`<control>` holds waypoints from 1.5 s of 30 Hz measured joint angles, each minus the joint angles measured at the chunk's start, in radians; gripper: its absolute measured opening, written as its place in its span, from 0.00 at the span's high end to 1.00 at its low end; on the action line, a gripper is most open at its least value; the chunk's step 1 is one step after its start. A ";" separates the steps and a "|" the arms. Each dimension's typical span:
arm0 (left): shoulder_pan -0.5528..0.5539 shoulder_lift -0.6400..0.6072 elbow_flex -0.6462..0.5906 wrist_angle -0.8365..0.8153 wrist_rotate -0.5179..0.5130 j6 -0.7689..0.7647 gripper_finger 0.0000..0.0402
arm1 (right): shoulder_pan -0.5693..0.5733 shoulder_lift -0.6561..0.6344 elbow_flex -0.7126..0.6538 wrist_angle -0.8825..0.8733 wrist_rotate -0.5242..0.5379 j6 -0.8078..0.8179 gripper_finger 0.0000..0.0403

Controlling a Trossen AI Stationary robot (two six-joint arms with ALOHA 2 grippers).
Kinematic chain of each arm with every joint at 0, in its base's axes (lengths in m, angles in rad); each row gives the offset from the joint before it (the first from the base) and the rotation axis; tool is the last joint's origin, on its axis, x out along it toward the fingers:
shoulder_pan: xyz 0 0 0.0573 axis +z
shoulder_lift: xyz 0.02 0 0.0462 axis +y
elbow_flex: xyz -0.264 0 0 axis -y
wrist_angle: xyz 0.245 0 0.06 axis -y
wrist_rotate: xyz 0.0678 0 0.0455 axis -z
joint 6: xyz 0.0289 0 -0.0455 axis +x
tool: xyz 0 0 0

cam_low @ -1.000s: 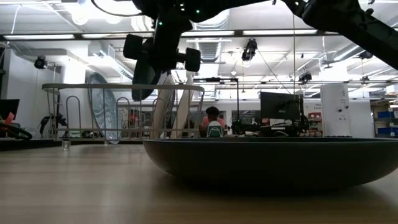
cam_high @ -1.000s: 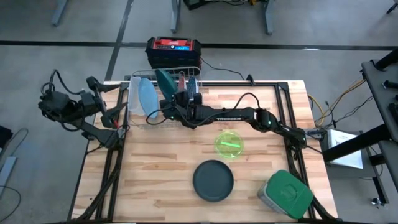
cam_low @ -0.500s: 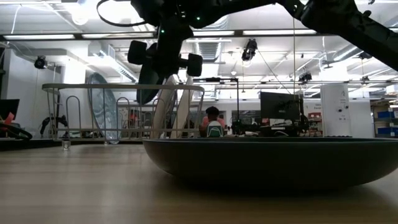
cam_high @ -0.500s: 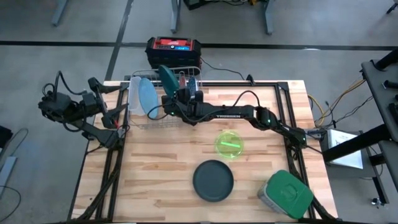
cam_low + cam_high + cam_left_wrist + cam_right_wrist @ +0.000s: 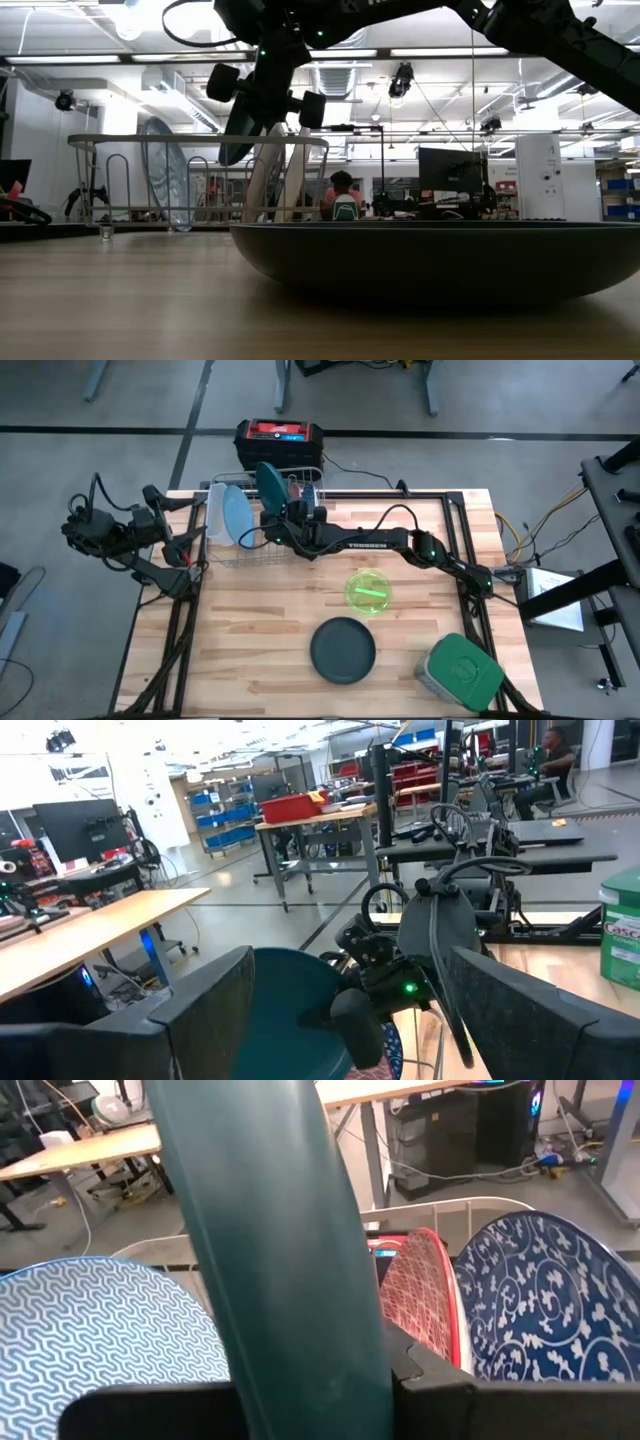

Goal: Sort dishes
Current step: Put the green plate into the dish rack

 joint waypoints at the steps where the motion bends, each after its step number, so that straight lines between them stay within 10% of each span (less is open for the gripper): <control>1: 0.000 0.000 0.000 0.000 0.000 -0.001 0.20 | -0.001 0.000 0.000 0.001 -0.003 -0.009 0.97; 16: 0.000 0.000 -0.001 -0.069 0.001 -0.032 0.20 | 0.007 -0.007 0.031 0.039 -0.021 -0.486 0.97; 26: 0.000 0.001 -0.059 -0.044 0.027 -0.077 0.20 | -0.006 -0.127 0.077 0.002 -0.344 -0.649 0.95; 35: 0.002 0.003 -0.227 0.405 0.112 0.190 0.21 | -0.011 -0.356 0.076 -0.123 -0.318 -0.949 0.97; 45: 0.049 0.112 -0.351 0.765 0.122 0.413 0.26 | -0.184 -0.494 0.075 -0.313 -0.491 -0.802 0.97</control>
